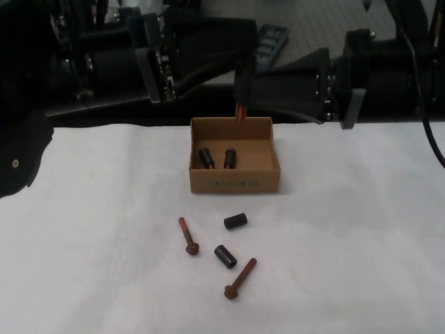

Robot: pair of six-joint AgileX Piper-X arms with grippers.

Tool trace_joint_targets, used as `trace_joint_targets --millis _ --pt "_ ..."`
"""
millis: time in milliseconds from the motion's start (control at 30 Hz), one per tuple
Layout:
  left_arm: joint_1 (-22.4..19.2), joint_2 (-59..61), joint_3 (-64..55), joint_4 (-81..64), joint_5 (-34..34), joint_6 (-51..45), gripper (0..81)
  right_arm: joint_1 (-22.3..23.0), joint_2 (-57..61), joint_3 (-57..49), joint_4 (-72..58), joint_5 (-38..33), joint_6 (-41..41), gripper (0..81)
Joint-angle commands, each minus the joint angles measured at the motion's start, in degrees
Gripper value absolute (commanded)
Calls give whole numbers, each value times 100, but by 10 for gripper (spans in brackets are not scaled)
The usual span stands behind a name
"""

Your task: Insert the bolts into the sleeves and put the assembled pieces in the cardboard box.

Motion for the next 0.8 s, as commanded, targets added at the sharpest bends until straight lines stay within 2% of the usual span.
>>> trace_joint_targets --millis 0,233,433,533,633,767 --pt "19 -122 -28 -58 -109 -87 497 -36 -80 -76 -98 -22 -38 24" --pt "46 -314 -28 -58 -156 -17 484 -36 -80 -76 -98 -46 -38 24" --pt "398 -609 -28 264 -134 29 482 -36 -80 -76 -87 -45 -1 24" --pt "663 -922 -28 973 -107 300 479 -36 -80 -76 -87 133 -1 24" --pt "914 -1349 -28 2129 -110 913 417 -36 -29 -76 -35 506 -107 24" --pt "1175 -2103 -28 3866 -313 2059 345 -113 257 -99 -35 650 -61 24"
